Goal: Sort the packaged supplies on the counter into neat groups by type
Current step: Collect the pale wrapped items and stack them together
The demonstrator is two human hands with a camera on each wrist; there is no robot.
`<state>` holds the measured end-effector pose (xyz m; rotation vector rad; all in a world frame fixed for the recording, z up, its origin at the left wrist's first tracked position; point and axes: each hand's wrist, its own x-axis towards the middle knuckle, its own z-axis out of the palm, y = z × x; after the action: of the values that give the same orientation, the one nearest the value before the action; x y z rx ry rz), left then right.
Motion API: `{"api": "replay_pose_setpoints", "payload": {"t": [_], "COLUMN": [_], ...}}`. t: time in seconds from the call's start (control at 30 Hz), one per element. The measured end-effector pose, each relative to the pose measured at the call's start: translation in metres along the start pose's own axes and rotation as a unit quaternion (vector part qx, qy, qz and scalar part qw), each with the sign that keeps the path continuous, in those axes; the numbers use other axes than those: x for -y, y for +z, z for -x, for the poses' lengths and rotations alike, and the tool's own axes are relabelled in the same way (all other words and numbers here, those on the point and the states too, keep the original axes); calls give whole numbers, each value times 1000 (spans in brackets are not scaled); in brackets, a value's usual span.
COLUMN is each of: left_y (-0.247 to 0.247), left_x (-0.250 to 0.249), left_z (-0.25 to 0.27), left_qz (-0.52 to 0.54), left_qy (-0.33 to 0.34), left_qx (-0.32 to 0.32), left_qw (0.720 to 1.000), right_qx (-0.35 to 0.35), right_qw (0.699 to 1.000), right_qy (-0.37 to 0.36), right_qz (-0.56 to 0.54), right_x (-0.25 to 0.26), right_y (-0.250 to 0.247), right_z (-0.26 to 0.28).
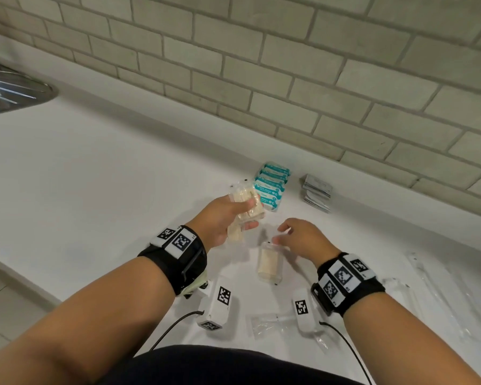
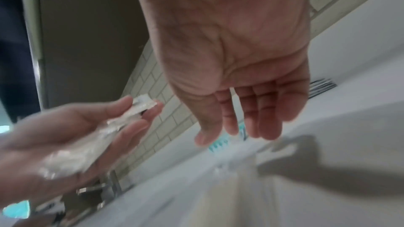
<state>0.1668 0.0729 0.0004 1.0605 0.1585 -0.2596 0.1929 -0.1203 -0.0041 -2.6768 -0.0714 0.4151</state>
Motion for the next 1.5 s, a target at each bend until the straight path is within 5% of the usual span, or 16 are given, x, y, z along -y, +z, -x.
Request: {"api": "replay_pose_setpoints", "payload": {"t": [0.1, 0.27, 0.5, 0.67, 0.9, 1.0, 1.1, 1.23, 1.5], "left_y": [0, 10, 16, 13, 15, 14, 14, 15, 10], "left_x": [-1, 2, 0, -1, -2, -3, 0, 2, 3], "left_z": [2, 2, 1, 1, 4, 6, 5, 5, 6], "left_qz": [-14, -42, -27, -60, -34, 20, -47, -120, -197], "left_qy": [18, 28, 25, -56, -128, -102, -31, 33, 58], "left_qx": [5, 34, -10, -65, 27, 56, 34, 38, 50], "left_qw": [1000, 998, 999, 995, 991, 993, 998, 991, 977], "right_qx": [-69, -24, -63, -65, -174, -150, -144, -49, -2], "right_qw": [982, 926, 929, 944, 933, 924, 937, 942, 957], "right_qy": [-49, -117, -102, -140, -261, -323, -265, -137, -123], "right_qz": [-168, -357, -350, -292, -177, -142, -176, -303, -264], "right_x": [10, 31, 25, 23, 24, 20, 18, 29, 30], "right_y": [-21, -39, -38, -38, -37, -33, -33, -42, -50], "right_z": [8, 25, 26, 26, 30, 29, 26, 29, 27]}}
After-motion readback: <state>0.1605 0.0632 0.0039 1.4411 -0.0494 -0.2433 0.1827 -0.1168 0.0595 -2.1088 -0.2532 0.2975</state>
